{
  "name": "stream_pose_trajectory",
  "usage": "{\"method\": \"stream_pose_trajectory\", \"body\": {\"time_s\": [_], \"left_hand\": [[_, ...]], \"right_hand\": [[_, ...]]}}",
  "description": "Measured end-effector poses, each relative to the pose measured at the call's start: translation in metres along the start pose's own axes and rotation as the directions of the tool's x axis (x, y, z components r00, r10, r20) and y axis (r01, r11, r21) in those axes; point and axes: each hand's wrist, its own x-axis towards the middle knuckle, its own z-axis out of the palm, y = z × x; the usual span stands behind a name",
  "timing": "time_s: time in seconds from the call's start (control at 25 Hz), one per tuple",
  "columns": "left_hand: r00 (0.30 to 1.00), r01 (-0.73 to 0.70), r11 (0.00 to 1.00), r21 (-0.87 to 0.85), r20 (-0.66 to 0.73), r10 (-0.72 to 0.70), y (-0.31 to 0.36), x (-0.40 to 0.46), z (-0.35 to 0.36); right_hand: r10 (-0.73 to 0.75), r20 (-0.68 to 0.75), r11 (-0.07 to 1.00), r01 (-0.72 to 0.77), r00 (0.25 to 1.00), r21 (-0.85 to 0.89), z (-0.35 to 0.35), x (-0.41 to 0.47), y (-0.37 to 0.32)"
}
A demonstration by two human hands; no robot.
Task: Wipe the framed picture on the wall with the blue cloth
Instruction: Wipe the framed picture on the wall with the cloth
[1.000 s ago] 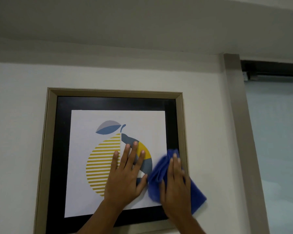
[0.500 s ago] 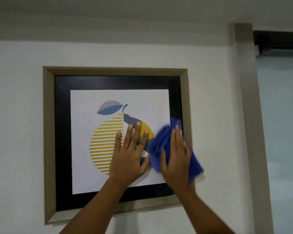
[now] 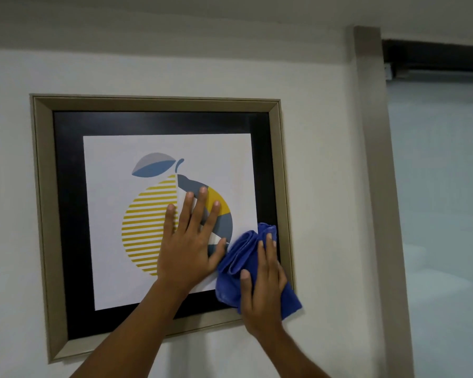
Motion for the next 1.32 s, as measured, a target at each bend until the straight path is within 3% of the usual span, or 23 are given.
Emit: {"method": "stream_pose_trajectory", "body": {"time_s": [0.16, 0.28, 0.52, 0.64, 0.88, 1.0, 1.16, 1.32], "left_hand": [[1.000, 0.000, 1.000, 0.000, 0.017, 0.000, -0.001, -0.001, -0.004], [1.000, -0.003, 1.000, -0.022, 0.026, 0.004, -0.002, -0.001, -0.003], [1.000, 0.002, 1.000, -0.006, -0.005, -0.002, -0.002, -0.002, 0.002], [1.000, 0.006, 1.000, -0.007, -0.019, -0.006, -0.002, -0.002, 0.004], [1.000, 0.003, 1.000, -0.009, 0.008, -0.003, -0.001, -0.002, 0.001], [1.000, 0.015, 1.000, -0.022, 0.016, -0.015, -0.001, 0.000, 0.000], [1.000, 0.003, 1.000, -0.026, 0.013, -0.003, -0.003, 0.000, 0.001], [1.000, 0.012, 0.999, -0.033, -0.003, -0.012, -0.001, 0.000, 0.003]], "right_hand": [[-0.174, 0.039, 0.984, 0.172, 0.984, 0.051, -0.015, 0.018, 0.020], [-0.293, -0.030, 0.952, 0.294, 0.956, 0.084, -0.012, 0.079, 0.003], [-0.263, -0.195, 0.960, 0.277, 0.945, 0.047, -0.005, 0.246, -0.066], [-0.270, -0.226, 0.958, 0.285, 0.936, 0.039, -0.001, 0.227, -0.060], [-0.194, 0.058, 0.978, 0.197, 0.979, -0.062, -0.006, 0.052, 0.001], [-0.086, 0.120, 0.980, 0.106, 0.989, -0.167, -0.008, 0.006, 0.013], [-0.109, 0.143, 0.962, 0.141, 0.984, -0.235, -0.011, 0.051, -0.006], [-0.186, 0.092, 0.945, 0.204, 0.978, -0.256, -0.011, 0.165, -0.045]]}}
